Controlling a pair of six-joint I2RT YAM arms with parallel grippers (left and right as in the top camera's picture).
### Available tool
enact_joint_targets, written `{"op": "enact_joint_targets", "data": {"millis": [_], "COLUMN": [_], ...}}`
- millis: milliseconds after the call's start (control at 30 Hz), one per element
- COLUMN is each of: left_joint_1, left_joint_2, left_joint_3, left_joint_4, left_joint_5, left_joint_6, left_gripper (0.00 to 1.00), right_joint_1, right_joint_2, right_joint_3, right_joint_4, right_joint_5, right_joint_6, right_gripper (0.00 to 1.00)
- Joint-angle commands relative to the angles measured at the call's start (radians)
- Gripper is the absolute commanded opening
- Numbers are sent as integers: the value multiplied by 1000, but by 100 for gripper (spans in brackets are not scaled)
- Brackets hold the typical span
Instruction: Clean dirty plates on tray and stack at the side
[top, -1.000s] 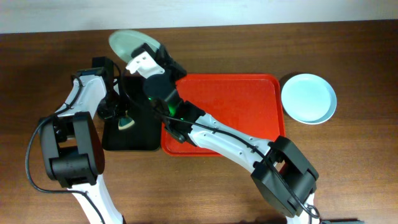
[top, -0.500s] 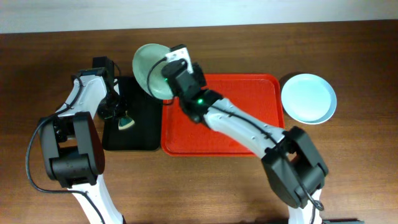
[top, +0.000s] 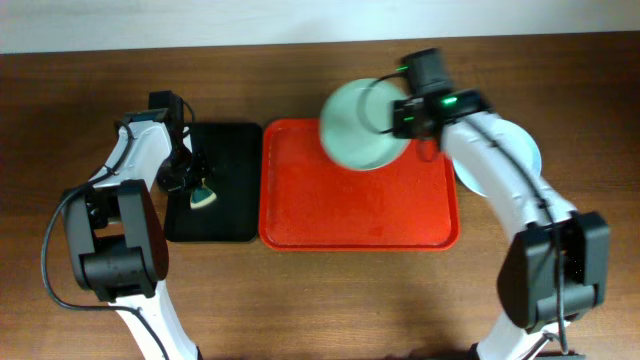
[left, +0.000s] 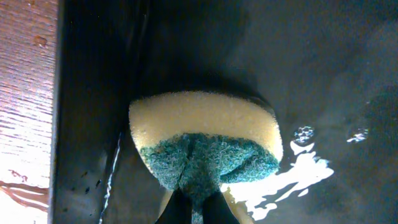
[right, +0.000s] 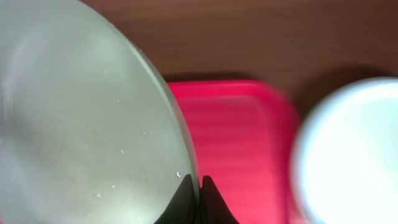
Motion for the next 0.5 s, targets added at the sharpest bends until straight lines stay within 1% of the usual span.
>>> {"op": "enact_joint_targets", "data": {"millis": [0,233,367,467], "left_joint_1": [-4,-4,-4,-4], "left_joint_2": [-19,-19,-19,-19], "left_joint_3": [-16,-16,-16,-16], "left_joint_4": [0,2,2,2], "left_joint_5": [-8,-8,-8,-7], "left_joint_6": [-6,-6,-6,-6], "left_gripper": [0,0,0,0], "right_joint_1": [-167,-457,-559,-603], "right_joint_2": [-21,-19,-19,-15], "right_joint_3": [7,2,0,-4], "right_joint_4": [-60,-159,-176,-184], "right_joint_5": [-10,-35,-35,-35], "right_joint_6": [10,10,10,11], "right_gripper": [4,4,4,4]}}
